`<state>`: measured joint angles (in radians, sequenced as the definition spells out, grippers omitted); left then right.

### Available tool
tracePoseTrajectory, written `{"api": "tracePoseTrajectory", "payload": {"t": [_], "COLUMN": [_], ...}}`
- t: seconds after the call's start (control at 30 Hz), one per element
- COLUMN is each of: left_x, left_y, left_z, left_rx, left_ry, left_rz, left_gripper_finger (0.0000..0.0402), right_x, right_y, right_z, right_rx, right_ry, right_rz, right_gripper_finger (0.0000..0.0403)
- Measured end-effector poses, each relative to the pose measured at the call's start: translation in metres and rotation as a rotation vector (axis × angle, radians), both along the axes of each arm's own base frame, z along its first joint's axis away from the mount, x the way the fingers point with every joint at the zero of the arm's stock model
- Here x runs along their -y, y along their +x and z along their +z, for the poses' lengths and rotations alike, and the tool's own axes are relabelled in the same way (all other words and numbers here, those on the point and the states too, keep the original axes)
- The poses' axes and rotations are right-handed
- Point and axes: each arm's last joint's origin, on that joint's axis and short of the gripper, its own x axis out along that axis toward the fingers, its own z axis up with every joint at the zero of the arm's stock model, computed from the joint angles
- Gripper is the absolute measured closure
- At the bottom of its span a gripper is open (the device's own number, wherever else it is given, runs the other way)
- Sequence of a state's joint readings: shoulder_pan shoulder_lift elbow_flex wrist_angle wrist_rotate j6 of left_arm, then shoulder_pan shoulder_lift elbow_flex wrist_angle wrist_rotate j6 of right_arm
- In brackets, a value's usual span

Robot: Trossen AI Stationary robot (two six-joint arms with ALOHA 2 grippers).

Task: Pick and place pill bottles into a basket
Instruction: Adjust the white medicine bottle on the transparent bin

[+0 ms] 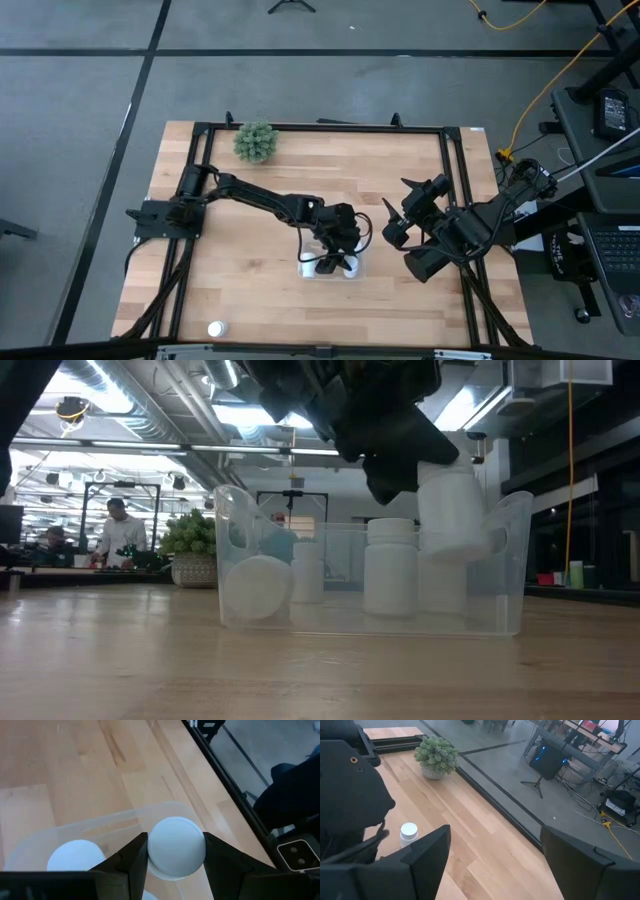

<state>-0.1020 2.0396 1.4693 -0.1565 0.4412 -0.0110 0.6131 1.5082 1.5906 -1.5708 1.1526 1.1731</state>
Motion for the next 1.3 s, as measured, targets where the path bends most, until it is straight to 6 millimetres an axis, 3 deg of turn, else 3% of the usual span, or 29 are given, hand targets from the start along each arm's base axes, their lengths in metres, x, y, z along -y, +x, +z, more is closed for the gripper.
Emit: {"api": "tracePoseTrajectory", "payload": {"t": [0.57, 1.3], "left_x": [0.001, -0.001], "left_y": [0.004, 0.006], "left_z": [-0.019, -0.019], "left_rx": [-0.020, 0.033], "left_ry": [0.019, 0.084], "left_rz": [-0.030, -0.062], "left_gripper_finger": [0.0245, 0.0245], "right_x": [0.000, 0.000], "right_y": [0.000, 0.000], "right_z": [0.000, 0.000], "right_rx": [0.001, -0.003], "right_ry": [0.001, -0.002], "right_rz": [-0.001, 0.001], "right_gripper_finger": [0.0095, 0.0095]}}
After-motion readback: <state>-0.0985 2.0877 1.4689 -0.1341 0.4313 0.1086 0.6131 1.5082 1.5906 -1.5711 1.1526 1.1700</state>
